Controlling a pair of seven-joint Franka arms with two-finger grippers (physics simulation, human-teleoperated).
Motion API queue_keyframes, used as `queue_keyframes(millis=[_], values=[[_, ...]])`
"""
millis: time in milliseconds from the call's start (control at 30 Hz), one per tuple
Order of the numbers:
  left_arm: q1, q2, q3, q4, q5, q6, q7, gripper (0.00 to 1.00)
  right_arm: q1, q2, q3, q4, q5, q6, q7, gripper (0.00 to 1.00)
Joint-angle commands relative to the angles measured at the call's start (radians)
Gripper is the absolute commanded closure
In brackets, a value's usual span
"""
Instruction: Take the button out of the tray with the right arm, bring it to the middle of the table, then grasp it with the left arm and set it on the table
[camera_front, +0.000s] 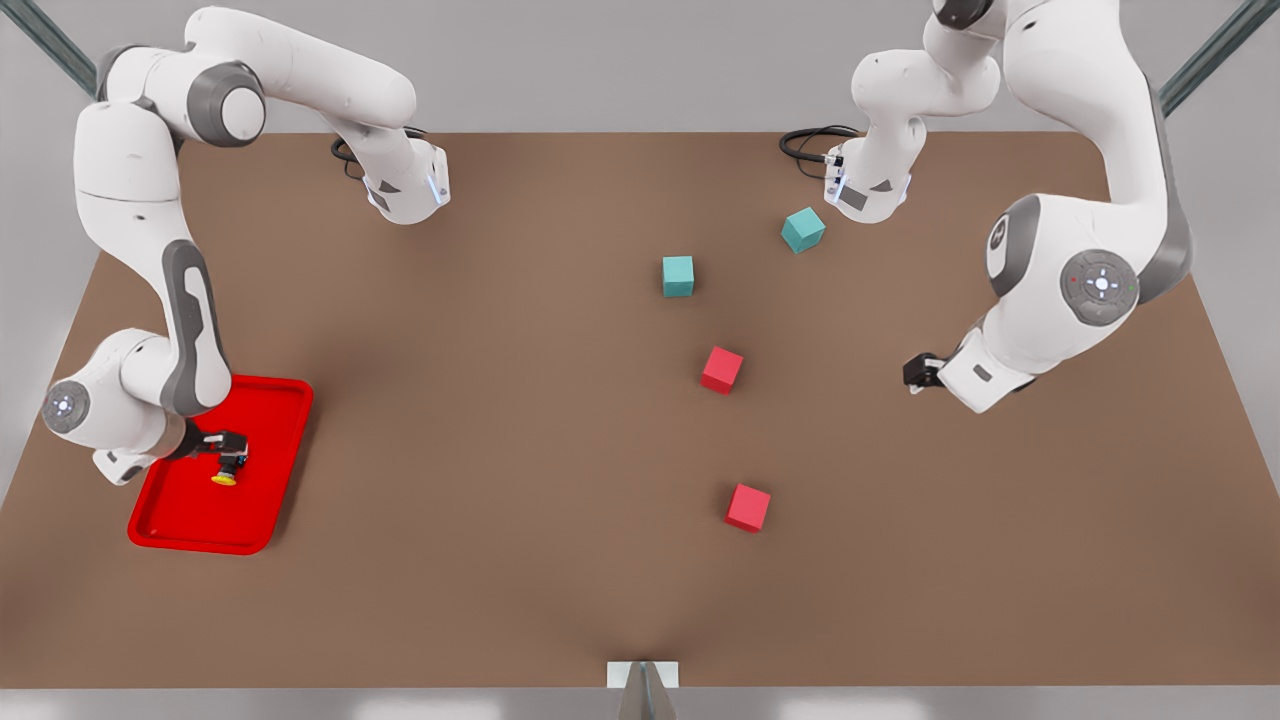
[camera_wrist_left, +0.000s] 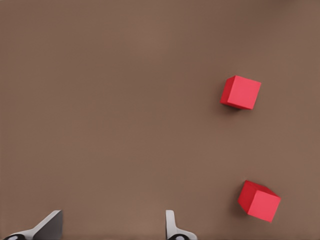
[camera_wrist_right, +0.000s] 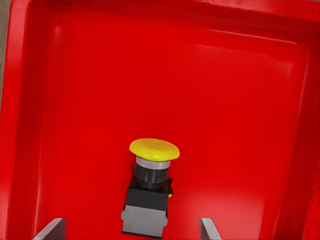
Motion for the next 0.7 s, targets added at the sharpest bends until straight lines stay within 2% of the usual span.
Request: queue_keyframes(millis=[0,200,333,667], values=[[0.001,0.001,0.000,-0.001,0.005,-0.001,0.004,0.00,0.005,0.017,0.001,0.027,-0.004,0.030,-0.155,0.00],[0.001,-0.012,-0.006,0.007,0.005,-0.003,-0.008,0.00,-0.003,0.026,0.001,0.009,-0.006,0.058,-0.158,0.00],[0.006,-0.010,-0.020,0.007,0.004,-0.003,-0.008,0.00,-0.006,0.015,-0.001,-0.076,-0.006,0.128,-0.158,0.00],[0.003,0.013,-0.020,0.007,0.002,0.024,-0.008,0.00,0.002,0.029,0.001,-0.100,-0.004,0.151,-0.144,0.00]])
